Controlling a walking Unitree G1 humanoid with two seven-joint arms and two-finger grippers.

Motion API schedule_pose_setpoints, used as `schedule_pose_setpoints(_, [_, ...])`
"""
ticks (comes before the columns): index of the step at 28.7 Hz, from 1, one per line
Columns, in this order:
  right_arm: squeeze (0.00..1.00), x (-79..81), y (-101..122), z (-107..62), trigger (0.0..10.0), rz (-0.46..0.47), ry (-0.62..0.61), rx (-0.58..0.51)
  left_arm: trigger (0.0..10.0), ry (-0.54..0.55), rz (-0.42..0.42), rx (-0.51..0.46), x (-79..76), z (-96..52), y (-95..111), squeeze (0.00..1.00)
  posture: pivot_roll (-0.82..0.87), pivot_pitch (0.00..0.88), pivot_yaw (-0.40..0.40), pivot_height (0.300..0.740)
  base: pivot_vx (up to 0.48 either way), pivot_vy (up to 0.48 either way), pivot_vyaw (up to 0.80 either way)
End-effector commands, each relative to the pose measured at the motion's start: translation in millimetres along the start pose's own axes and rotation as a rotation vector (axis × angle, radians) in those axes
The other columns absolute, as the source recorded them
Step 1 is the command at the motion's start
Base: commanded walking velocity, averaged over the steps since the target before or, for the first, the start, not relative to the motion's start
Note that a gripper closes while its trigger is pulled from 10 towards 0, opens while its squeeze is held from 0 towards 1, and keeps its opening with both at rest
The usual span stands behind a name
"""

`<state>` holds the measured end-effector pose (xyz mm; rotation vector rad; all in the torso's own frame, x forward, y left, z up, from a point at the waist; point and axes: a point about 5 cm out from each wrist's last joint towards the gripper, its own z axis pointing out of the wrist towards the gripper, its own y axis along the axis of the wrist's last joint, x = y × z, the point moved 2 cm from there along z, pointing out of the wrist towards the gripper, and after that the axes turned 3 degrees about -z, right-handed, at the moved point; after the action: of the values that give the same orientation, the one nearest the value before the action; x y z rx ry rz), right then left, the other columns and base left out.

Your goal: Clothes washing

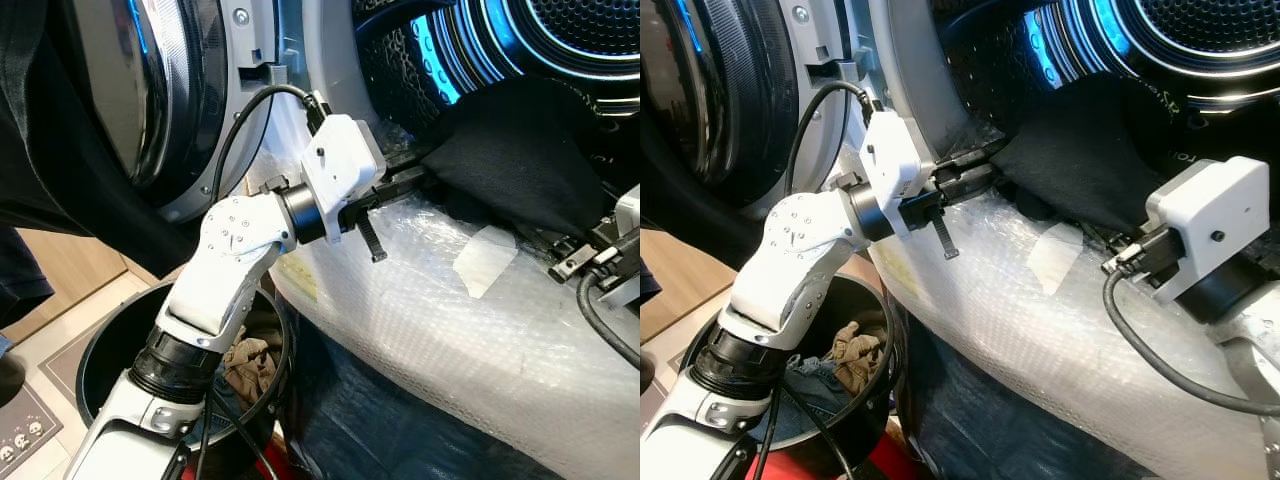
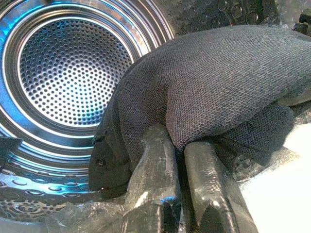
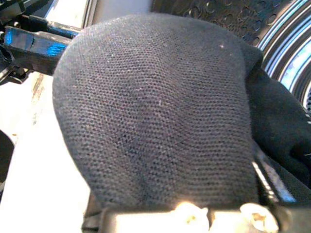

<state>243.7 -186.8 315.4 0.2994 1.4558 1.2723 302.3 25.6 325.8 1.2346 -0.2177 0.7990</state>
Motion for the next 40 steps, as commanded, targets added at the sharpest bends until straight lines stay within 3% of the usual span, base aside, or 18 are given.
schedule_pose_setpoints(1, [0.0,-6.3,5,-4.9,9.4,-0.036,-0.02,-0.012,0.0,0.005,0.025,-0.01,3.6,1.6,8,0.0,-0.08,0.092,0.006,0.74,0.0,0.0,0.0])
schedule_pose_setpoints(3, [0.0,-7.1,6,-5.4,10.0,-0.044,-0.021,-0.013,0.0,0.004,0.026,-0.01,3.5,1.7,8,0.0,-0.08,0.091,0.006,0.74,0.0,0.0,0.0])
schedule_pose_setpoints(7, [0.0,-8.2,6,-7.3,10.0,-0.045,-0.02,-0.012,0.0,0.003,0.027,-0.01,3.6,1.6,8,0.0,-0.08,0.091,0.008,0.74,0.0,0.0,0.0])
schedule_pose_setpoints(8, [0.06,-8.3,6,-7.6,10.0,-0.044,-0.019,-0.012,0.0,0.003,0.027,-0.011,3.5,1.6,8,0.0,-0.08,0.091,0.006,0.74,0.0,0.0,0.0])
schedule_pose_setpoints(9, [1.0,-8.6,7,-8.3,10.0,-0.037,-0.017,-0.016,0.0,0.002,0.027,-0.011,3.3,1.7,8,0.0,-0.08,0.091,0.006,0.74,0.0,0.0,0.0])
schedule_pose_setpoints(23, [1.0,-5.8,8,-16.0,10.0,-0.053,0.027,-0.016,0.0,-0.003,0.025,-0.013,2.3,2.4,9,0.0,-0.08,0.092,0.006,0.74,0.0,0.0,0.0])
schedule_pose_setpoints(40, [1.0,-17.1,1,-20.7,10.0,-0.073,-0.034,0.019,0.0,-0.004,0.028,-0.007,3.0,2.4,8,0.0,-0.08,0.091,0.008,0.74,0.0,0.0,0.0])
